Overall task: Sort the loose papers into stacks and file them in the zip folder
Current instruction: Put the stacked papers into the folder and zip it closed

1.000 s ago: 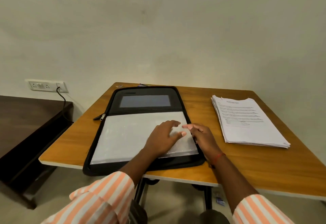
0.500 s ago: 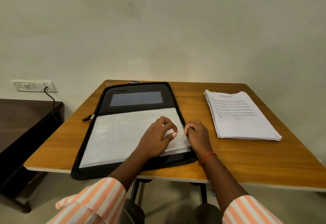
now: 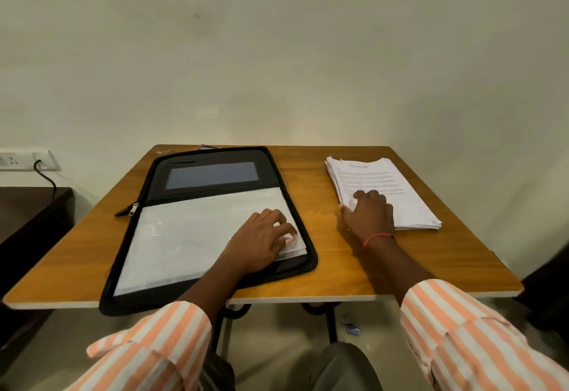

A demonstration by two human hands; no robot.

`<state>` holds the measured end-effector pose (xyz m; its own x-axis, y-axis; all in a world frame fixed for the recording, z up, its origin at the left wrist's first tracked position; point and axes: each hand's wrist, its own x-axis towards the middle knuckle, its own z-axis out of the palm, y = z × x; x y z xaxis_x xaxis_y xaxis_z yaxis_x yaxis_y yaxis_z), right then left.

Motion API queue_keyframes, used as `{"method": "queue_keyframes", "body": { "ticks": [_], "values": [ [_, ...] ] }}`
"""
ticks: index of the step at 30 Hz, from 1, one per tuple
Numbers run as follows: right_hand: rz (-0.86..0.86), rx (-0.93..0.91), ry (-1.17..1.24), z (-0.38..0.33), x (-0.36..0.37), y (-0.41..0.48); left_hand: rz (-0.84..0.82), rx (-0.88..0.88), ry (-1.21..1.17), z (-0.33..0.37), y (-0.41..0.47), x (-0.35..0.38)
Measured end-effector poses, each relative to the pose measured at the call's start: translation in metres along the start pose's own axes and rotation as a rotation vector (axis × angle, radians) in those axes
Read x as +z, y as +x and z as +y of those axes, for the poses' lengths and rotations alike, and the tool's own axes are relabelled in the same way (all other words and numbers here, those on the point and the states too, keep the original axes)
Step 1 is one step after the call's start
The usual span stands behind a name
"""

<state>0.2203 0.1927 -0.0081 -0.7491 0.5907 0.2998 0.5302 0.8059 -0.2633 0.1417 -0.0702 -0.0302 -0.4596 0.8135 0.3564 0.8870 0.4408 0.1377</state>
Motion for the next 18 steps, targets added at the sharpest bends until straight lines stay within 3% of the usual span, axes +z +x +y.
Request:
{"method": "queue_keyframes", "body": {
  "ticks": [5,18],
  "values": [
    [-0.011,-0.065,-0.162,-0.001,0.015,-0.012,0.008,-0.011,-0.003,0.001,-0.001,-0.002],
    [0.087,-0.198,-0.158,-0.001,0.007,-0.054,0.016,-0.033,-0.033,-0.001,-0.002,0.0]
  ]
}}
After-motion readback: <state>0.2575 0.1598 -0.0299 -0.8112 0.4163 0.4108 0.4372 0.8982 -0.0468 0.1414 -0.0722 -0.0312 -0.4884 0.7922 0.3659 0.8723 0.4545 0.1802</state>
